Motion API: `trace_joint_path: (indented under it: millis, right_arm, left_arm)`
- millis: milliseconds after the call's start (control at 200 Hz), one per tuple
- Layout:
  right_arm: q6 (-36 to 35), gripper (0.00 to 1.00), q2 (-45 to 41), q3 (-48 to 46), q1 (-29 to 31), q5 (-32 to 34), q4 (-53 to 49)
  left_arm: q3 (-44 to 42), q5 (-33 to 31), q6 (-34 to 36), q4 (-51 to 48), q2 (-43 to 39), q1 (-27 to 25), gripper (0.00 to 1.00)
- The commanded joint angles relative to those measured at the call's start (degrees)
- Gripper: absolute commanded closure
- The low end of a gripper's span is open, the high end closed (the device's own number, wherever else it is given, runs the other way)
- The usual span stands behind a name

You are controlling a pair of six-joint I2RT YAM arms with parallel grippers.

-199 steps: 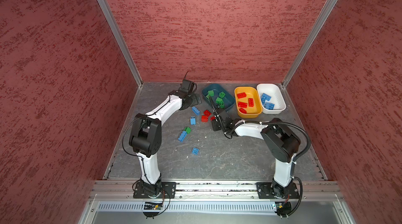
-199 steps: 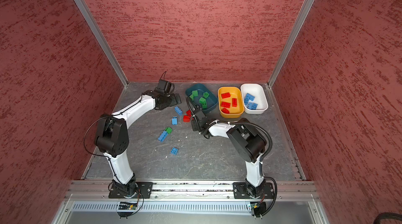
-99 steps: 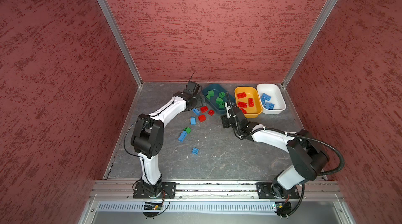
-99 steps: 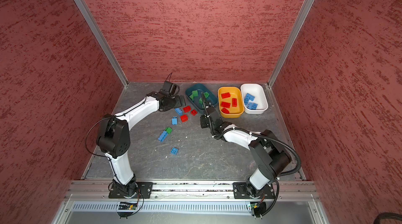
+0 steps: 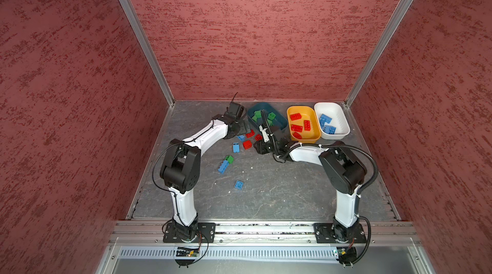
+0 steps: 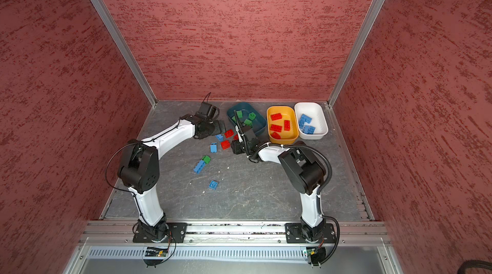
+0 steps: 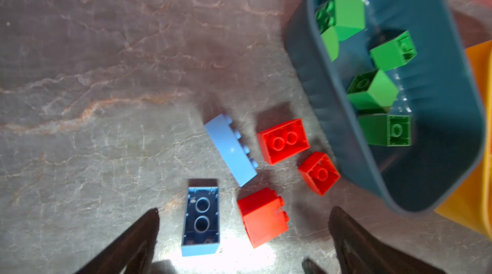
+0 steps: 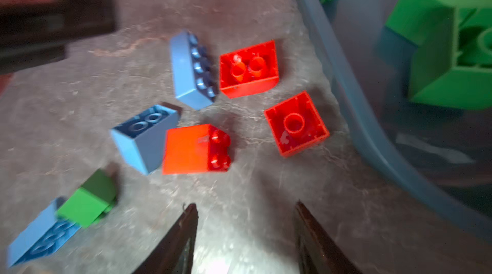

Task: Sort the legos into containers by color
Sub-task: 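Lower the right gripper onto a red brick and close on it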

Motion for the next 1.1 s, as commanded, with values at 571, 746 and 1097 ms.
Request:
trace_joint_path:
  millis: [571, 746, 1097]
  right_arm:
    - [-9.94, 0.35, 11.69, 11.54, -1.32, 4.67, -3.25]
    - [-12.88, 0.47, 9.63, 8.42, -1.29, 0.66, -1.39]
    - [-15.99, 0.67, 6.47, 4.58, -1.29, 1.44, 1.89]
  left_arm:
    - [-3.73, -1.18, -0.87, 1.10, -3.73, 1.85, 0.00]
    - [-3.37, 0.64, -0.02, 1.47, -3.06, 1.75, 0.01]
    - [0.01, 3.03, 9.96, 1.93, 0.28, 1.62, 0.00]
